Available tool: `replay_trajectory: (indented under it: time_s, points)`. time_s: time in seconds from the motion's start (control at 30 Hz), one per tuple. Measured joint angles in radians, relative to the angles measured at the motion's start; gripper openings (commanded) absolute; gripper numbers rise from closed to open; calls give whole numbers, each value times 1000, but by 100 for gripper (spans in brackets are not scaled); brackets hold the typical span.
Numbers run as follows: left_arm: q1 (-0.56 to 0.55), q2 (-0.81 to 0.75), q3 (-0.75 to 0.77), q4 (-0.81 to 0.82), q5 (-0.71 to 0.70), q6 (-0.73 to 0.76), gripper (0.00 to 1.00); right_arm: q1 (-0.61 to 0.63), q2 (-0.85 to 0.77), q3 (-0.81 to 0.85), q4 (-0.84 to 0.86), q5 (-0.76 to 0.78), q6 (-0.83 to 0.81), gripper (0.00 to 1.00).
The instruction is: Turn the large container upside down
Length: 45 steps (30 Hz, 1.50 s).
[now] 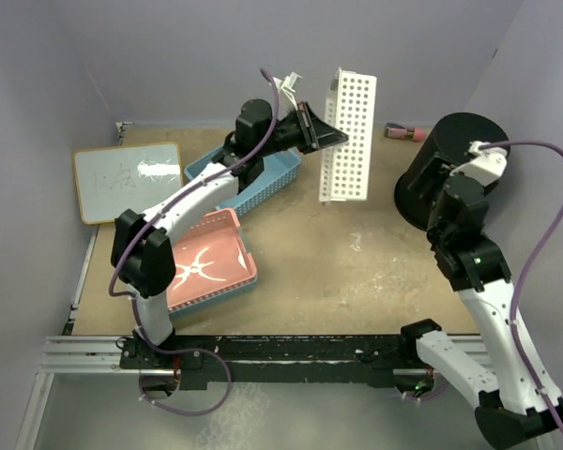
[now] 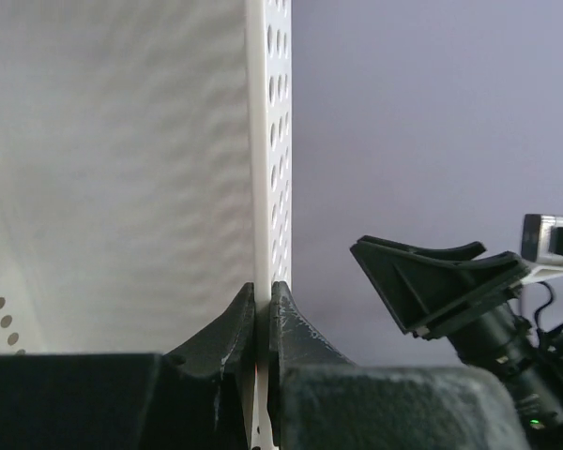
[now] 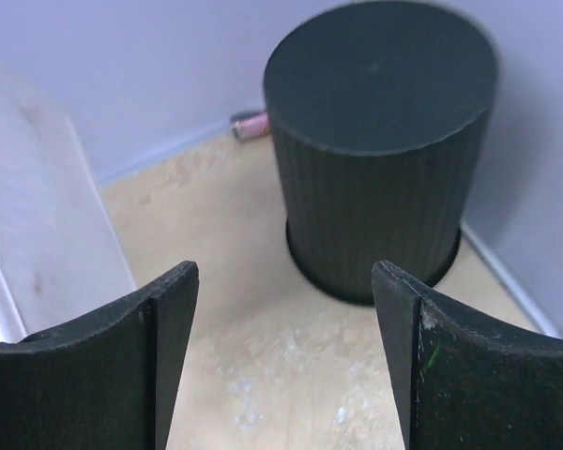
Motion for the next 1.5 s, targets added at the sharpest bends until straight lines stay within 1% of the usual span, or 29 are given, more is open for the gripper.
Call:
replay_trajectory:
  time_s: [0.1, 0.23, 0.37, 0.53, 0.77, 1.0, 1.03, 1.13, 1.2, 1.3, 1.33, 1.4, 1.43, 1.5]
  points:
    - [-25, 46, -76, 260, 49, -221, 0, -1, -43, 9, 17, 58, -40, 77]
    - [-45, 172, -127, 591, 77, -495, 0, -1, -62, 23, 26, 95, -80, 77]
    - [-45, 292, -157, 819, 81, -705, 0, -1, -55, 24, 24, 92, -99, 77]
    - [-47, 359, -229, 966, 81, -836, 0, -1, -38, 23, 23, 79, -102, 77]
    - [-47, 411, -276, 1065, 95, -879, 0, -1, -30, 23, 23, 52, -101, 77]
    - [-45, 446, -320, 1066, 121, -882, 0, -1, -20, 23, 21, 37, -101, 77]
    - [-44, 450, -323, 1067, 124, -882, 1, -1, -20, 23, 21, 37, -101, 77]
    - [-36, 455, -339, 1069, 140, -881, 10, -1, -20, 23, 21, 36, -101, 77]
    - [-29, 456, -349, 1065, 151, -863, 17, -1, -20, 23, 20, 35, -101, 77]
    - [-10, 454, -368, 1038, 170, -796, 33, -1, -20, 23, 19, 31, -101, 77]
    - [-2, 451, -373, 1007, 173, -761, 39, -1, -20, 23, 19, 25, -101, 77]
    - [14, 442, -385, 915, 177, -681, 47, -1, -17, 21, 16, 3, -101, 77]
    - [22, 437, -387, 856, 178, -637, 52, -1, -13, 21, 14, -18, -101, 78]
    - [34, 424, -386, 733, 174, -542, 56, -1, 1, 21, 10, -67, -103, 78]
